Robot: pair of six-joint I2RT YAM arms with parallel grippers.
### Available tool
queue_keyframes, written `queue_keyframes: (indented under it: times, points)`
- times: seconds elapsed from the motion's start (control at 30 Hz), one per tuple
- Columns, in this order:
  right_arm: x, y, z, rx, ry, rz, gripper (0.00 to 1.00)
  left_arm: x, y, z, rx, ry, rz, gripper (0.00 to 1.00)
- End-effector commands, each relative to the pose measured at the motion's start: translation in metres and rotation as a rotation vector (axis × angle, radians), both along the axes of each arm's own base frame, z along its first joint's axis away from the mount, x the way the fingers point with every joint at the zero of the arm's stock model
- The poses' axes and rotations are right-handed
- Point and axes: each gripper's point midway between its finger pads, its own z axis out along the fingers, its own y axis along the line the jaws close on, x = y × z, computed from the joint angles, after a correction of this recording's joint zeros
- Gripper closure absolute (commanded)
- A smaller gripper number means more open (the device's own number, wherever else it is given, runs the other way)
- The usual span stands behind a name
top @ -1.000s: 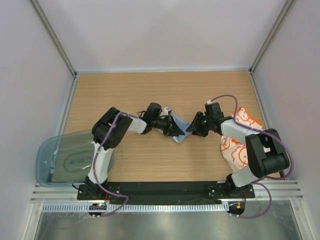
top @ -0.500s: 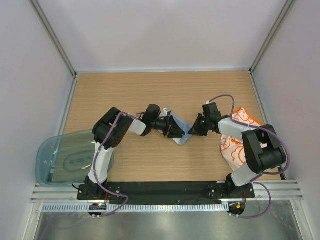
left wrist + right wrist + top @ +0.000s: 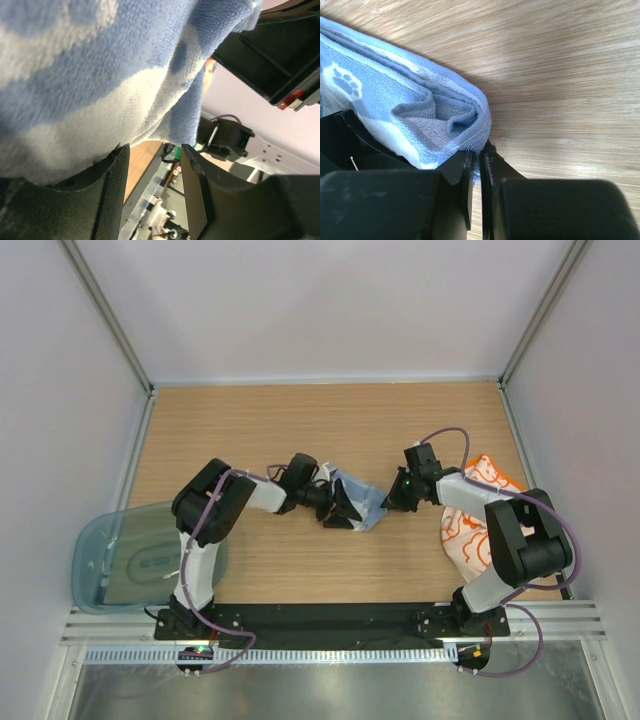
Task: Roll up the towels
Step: Roll the towel
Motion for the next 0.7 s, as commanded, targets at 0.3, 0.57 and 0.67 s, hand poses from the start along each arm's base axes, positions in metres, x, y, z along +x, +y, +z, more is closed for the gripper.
queue_keyframes:
  times: [0.3, 0.57, 0.67]
  points:
    - [0.007, -0.004, 0.020, -0.032, -0.028, 0.011, 0.99, 0.007, 0.034, 0.023, 0.518, -0.561, -0.012, 0.50]
    - [0.008, 0.002, 0.031, -0.018, -0.034, 0.026, 0.99, -0.006, -0.008, 0.045, 0.566, -0.800, -0.096, 0.46]
    - [0.009, 0.002, 0.032, -0.014, -0.035, 0.025, 0.99, -0.002, -0.011, 0.034, 0.611, -0.815, -0.093, 0.46]
